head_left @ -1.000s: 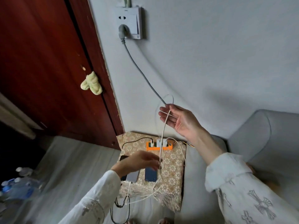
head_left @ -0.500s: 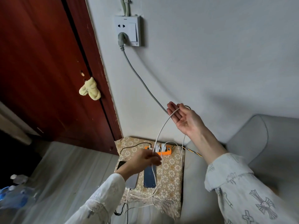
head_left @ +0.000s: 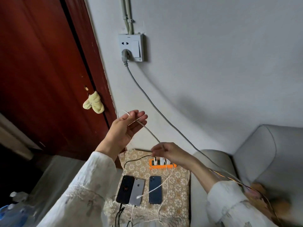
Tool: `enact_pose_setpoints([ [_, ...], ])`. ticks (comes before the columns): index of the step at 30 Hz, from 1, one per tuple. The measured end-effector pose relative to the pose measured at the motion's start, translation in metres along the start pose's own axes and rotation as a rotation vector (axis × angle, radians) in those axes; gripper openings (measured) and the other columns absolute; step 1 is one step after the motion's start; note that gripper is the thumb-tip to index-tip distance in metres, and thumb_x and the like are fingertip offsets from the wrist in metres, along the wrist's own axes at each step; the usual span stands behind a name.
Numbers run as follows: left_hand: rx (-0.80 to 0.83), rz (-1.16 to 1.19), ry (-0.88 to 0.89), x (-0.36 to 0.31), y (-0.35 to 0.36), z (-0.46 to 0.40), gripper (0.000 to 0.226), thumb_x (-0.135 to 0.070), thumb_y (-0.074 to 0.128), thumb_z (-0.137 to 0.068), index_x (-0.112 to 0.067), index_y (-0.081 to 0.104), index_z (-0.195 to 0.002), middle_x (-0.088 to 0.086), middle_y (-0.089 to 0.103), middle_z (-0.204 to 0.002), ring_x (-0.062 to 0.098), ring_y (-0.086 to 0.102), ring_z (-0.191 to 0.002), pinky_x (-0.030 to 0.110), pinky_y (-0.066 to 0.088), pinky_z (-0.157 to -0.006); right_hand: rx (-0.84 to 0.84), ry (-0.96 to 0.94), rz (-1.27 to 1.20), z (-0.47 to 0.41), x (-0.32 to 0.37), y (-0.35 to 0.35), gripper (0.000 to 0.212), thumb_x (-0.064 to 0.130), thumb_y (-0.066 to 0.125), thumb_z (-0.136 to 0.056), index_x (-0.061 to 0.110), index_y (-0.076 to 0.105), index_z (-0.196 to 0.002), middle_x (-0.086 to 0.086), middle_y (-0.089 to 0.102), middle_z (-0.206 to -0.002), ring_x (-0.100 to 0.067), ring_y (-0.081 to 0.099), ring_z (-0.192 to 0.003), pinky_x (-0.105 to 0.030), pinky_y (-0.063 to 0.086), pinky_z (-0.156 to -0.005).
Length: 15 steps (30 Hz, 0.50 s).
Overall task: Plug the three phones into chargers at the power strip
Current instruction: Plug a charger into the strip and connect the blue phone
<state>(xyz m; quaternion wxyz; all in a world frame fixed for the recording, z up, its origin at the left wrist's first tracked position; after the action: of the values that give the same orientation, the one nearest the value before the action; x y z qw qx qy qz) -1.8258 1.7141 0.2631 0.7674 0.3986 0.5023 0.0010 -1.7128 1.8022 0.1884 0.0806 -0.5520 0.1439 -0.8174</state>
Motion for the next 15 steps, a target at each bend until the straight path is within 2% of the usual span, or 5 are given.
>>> enact_pose_setpoints([
  [4,-0.068,-0.015,0.055,-0.029,-0.013,-0.002,0.017,-0.008,0.041,-0.095,-0.004,0.056,-0.088,0.005,0.073,-0.067,0.019,0.072,-0.066,0.029,0.060,-0.061,-0.120,0.010,0.147,0.002,-0.013,-0.024,0.019,0.025,0.054,-0.091,0.012,0.068,-0.092,-0.009,0.072,-0.097,-0.019,0.063,-0.083,-0.026,0.043,-0.068],
  [8,-0.047,-0.203,0.028,-0.038,-0.017,0.003,0.026,-0.021,0.040,-0.097,-0.005,0.059,-0.092,0.001,0.067,-0.060,0.017,0.068,-0.058,0.029,0.059,-0.062,-0.337,0.066,0.466,0.005,-0.032,-0.061,0.025,0.032,0.055,-0.089,0.013,0.071,-0.094,-0.009,0.064,-0.090,-0.020,0.057,-0.078,-0.024,0.035,-0.065],
  [10,-0.019,-0.306,-0.003,-0.033,-0.014,0.005,0.033,-0.029,0.037,-0.098,-0.006,0.060,-0.095,0.000,0.063,-0.056,0.017,0.066,-0.055,0.029,0.059,-0.062,-0.495,0.118,0.498,0.011,-0.033,-0.082,0.029,0.037,0.053,-0.089,0.015,0.070,-0.096,-0.006,0.064,-0.090,-0.018,0.055,-0.078,-0.025,0.036,-0.067],
  [12,-0.013,-0.393,-0.009,-0.029,-0.011,0.006,0.034,-0.032,0.035,-0.098,-0.006,0.058,-0.100,0.000,0.060,-0.052,0.016,0.064,-0.052,0.028,0.058,-0.059,-0.574,0.148,0.347,0.015,-0.035,-0.094,0.029,0.039,0.053,-0.089,0.014,0.066,-0.094,-0.002,0.065,-0.079,-0.018,0.059,-0.067,-0.027,0.041,-0.066],
  [15,-0.078,-0.512,0.000,-0.028,-0.017,0.005,0.030,-0.032,0.033,-0.099,-0.007,0.050,-0.106,0.000,0.059,-0.045,0.017,0.064,-0.048,0.029,0.056,-0.058,-0.556,0.166,-0.199,0.015,-0.046,-0.095,0.015,0.024,0.057,-0.087,0.010,0.060,-0.090,-0.008,0.066,-0.077,-0.018,0.060,-0.057,-0.032,0.053,-0.061],
])
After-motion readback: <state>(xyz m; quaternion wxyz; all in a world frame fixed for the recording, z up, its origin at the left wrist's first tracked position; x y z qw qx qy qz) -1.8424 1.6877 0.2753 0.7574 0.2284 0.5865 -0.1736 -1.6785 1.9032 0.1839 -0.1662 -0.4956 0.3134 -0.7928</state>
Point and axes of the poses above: each hand's wrist, its own z-axis away from the middle knuckle, its own y-axis out of the palm, x = y × z, the point moved 10 cm from there along -z, towards the middle knuckle
